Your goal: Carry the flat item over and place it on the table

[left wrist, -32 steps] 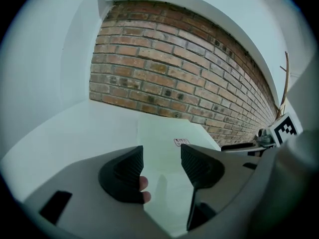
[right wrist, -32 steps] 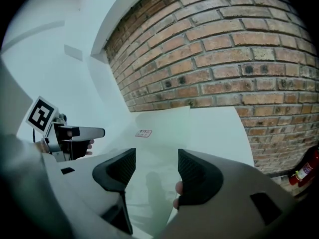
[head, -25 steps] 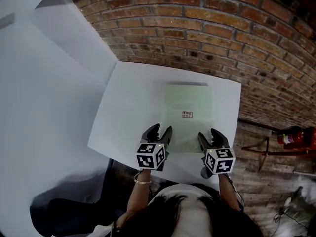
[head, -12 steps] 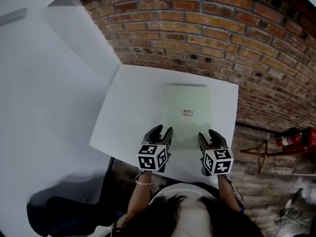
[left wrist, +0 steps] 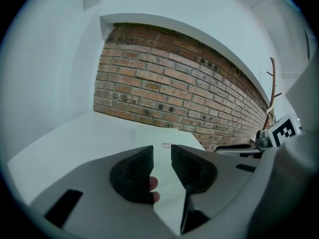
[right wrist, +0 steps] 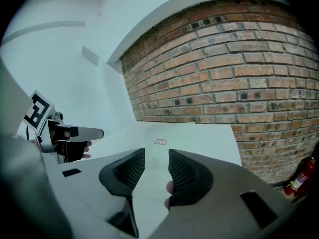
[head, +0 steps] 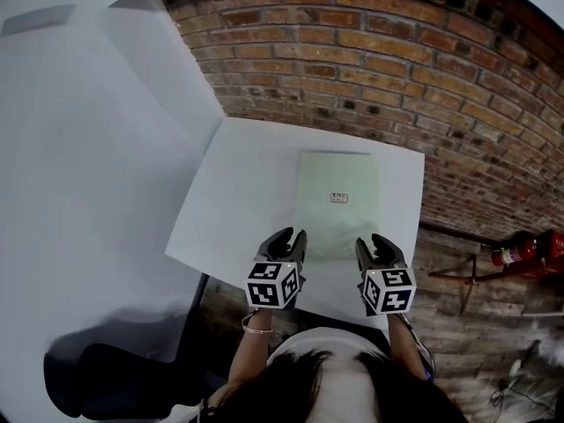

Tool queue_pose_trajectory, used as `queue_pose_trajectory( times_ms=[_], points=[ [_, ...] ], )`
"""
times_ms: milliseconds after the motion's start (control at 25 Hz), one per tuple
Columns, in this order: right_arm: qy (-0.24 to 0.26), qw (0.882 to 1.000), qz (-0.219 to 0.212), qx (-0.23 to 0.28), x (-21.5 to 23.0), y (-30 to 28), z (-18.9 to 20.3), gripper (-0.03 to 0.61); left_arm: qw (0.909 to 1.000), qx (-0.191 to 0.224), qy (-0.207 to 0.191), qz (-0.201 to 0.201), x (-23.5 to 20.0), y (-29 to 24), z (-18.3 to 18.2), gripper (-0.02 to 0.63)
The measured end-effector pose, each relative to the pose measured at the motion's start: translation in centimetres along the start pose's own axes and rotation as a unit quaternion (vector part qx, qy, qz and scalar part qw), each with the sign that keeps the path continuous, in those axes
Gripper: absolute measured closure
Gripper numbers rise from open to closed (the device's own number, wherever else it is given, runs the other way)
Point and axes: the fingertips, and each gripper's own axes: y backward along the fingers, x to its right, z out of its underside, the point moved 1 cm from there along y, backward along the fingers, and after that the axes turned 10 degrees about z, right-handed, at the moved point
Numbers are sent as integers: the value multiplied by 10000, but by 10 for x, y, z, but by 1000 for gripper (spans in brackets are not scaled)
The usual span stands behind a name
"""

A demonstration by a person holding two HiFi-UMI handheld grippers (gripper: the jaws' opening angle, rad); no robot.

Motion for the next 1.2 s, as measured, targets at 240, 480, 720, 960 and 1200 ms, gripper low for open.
queue_pose_trajectory(
  times_ms=[240, 480, 720, 960, 1200],
  points=[
    [20, 9999, 111, 71, -3, 18, 1, 441, 10000, 51, -3, 5, 8, 17, 0, 505],
    [40, 9995, 229, 195, -8, 37, 2, 469, 9999, 139, -40, 62, 15, 33, -2, 517],
    [36, 9991, 297, 292, -15, 59, 5, 499, 9997, 216, -65, 103, 25, 53, -1, 537],
    [111, 9980, 390, 478, -26, 82, 7, 517, 9994, 302, -96, 154, 34, 76, 3, 546],
    [129, 9965, 467, 686, -38, 106, 10, 525, 9988, 389, -202, 226, 45, 100, 7, 556]
  ],
)
